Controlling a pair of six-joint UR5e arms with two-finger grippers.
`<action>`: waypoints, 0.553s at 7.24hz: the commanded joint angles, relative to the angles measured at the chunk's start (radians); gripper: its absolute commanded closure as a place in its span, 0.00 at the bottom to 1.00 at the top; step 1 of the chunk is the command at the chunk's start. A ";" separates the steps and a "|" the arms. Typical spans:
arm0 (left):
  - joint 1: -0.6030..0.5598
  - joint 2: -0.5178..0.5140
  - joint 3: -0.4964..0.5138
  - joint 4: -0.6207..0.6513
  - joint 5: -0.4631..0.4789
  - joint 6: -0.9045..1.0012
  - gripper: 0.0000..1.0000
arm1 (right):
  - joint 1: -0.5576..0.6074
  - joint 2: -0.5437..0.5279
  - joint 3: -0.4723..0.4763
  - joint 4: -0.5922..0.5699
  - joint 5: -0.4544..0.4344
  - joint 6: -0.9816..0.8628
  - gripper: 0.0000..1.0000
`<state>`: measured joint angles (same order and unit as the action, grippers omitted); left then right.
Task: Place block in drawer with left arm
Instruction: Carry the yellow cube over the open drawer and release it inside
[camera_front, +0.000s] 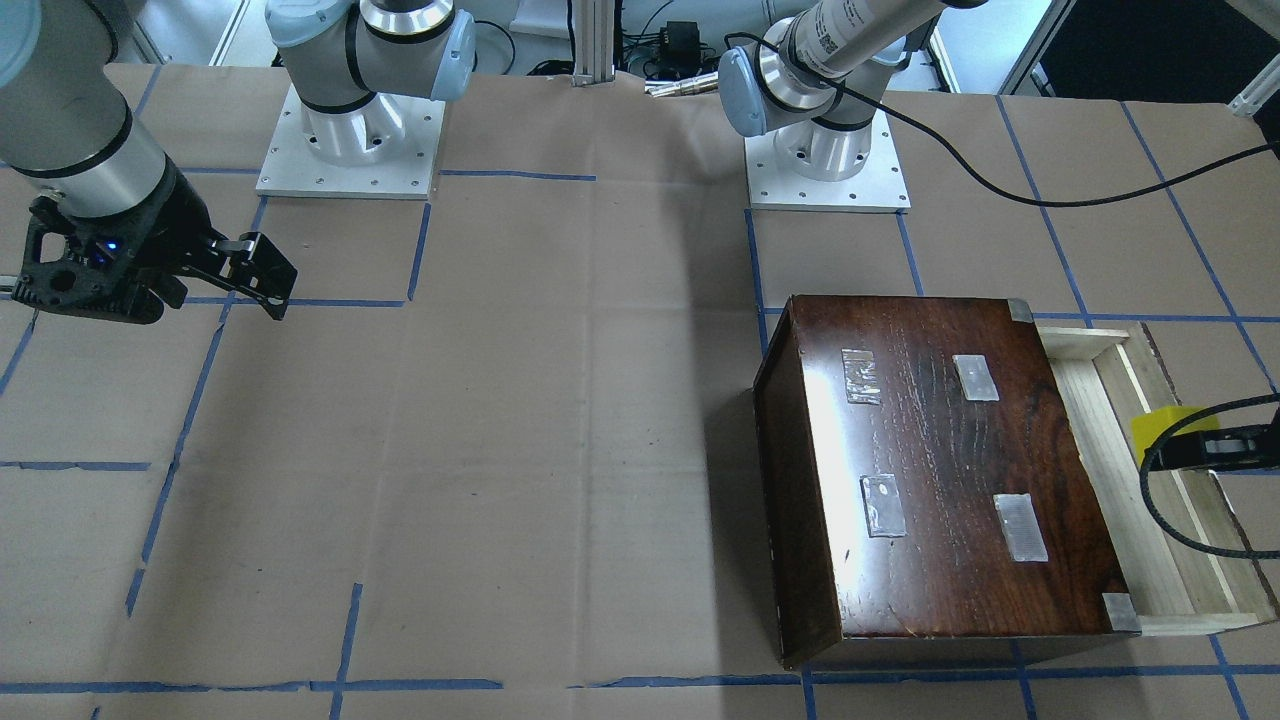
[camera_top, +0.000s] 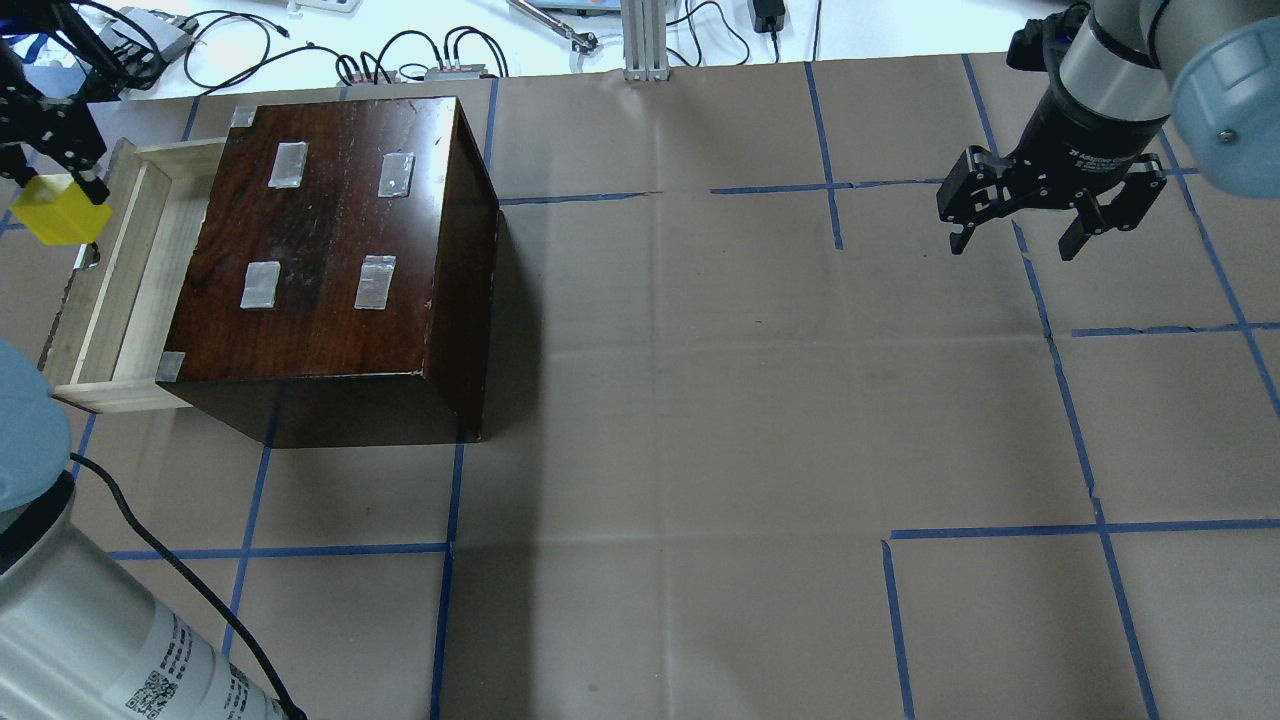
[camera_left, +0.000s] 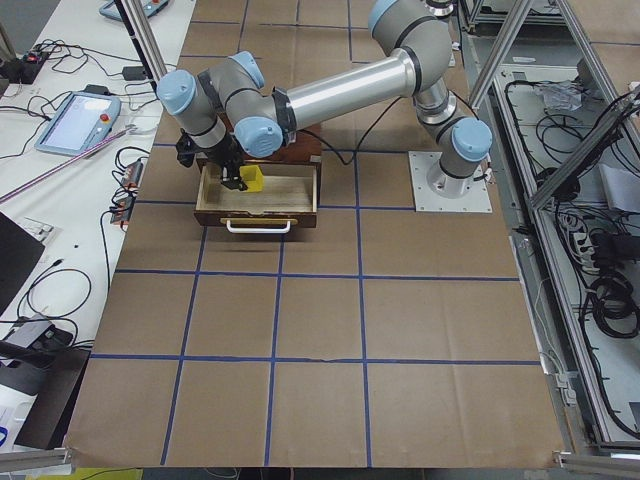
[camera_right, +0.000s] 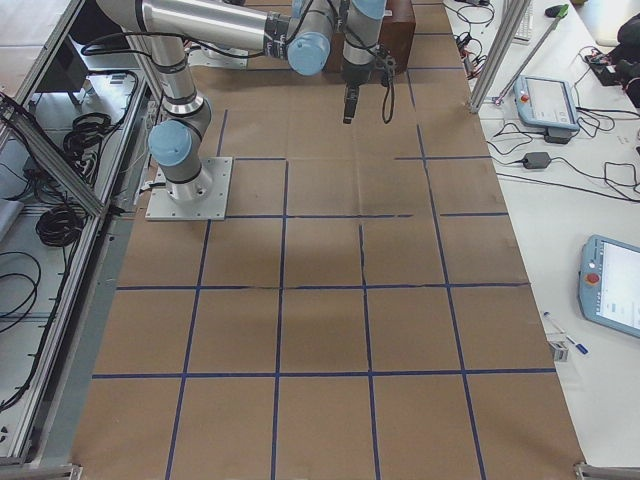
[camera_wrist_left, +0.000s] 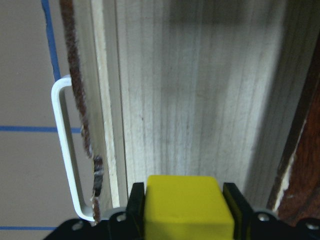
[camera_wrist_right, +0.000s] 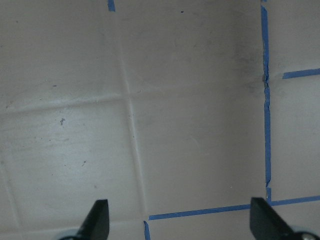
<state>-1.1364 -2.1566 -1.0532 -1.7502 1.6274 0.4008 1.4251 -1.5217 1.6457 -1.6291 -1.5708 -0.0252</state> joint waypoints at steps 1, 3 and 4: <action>-0.002 -0.006 -0.074 0.055 -0.004 0.003 1.00 | 0.000 0.000 -0.001 0.000 0.000 -0.001 0.00; 0.000 -0.009 -0.082 0.058 0.000 0.007 0.97 | 0.000 0.000 0.000 0.000 0.000 0.001 0.00; 0.001 -0.012 -0.082 0.058 0.002 0.007 0.91 | 0.000 0.000 0.000 0.000 0.000 0.001 0.00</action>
<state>-1.1369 -2.1662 -1.1319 -1.6939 1.6263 0.4070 1.4251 -1.5217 1.6457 -1.6291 -1.5708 -0.0247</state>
